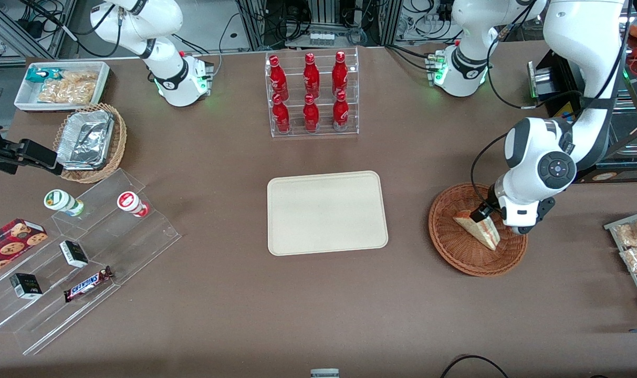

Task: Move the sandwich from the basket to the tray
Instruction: 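Move the open left gripper down over the wrapped sandwich in the basket, then close the left gripper on the wrapped sandwich's edge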

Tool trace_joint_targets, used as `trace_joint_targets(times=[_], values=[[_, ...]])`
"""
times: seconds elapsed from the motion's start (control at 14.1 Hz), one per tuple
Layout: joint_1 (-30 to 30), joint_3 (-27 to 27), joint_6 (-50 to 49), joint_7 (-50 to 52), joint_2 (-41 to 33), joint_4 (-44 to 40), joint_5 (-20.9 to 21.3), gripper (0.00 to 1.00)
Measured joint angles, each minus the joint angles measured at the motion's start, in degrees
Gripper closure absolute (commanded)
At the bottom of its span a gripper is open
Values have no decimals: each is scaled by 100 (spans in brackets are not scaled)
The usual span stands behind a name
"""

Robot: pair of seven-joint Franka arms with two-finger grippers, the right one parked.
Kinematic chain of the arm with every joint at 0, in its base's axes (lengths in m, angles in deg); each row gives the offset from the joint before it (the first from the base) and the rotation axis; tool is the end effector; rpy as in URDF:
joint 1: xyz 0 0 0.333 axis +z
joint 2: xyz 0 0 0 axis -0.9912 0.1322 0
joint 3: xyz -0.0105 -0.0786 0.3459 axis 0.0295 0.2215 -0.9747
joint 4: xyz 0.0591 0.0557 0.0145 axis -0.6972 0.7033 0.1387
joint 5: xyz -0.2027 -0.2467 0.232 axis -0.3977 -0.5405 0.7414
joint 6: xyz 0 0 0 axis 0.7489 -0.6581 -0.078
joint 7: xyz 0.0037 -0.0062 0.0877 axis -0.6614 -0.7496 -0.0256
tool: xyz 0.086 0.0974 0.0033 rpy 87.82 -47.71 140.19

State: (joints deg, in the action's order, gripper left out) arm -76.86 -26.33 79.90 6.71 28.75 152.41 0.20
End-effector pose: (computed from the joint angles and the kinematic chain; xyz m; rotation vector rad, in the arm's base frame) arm 0.5678 -0.0585 0.2893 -2.8476 -1.1355 0.1541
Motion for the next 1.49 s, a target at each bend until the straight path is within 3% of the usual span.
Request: trace_joint_targets(times=[0.85, 1.49], values=[[-1, 18, 81, 380, -13, -224, -1, 0], [0, 16, 203, 1350, 164, -176, -17, 0]])
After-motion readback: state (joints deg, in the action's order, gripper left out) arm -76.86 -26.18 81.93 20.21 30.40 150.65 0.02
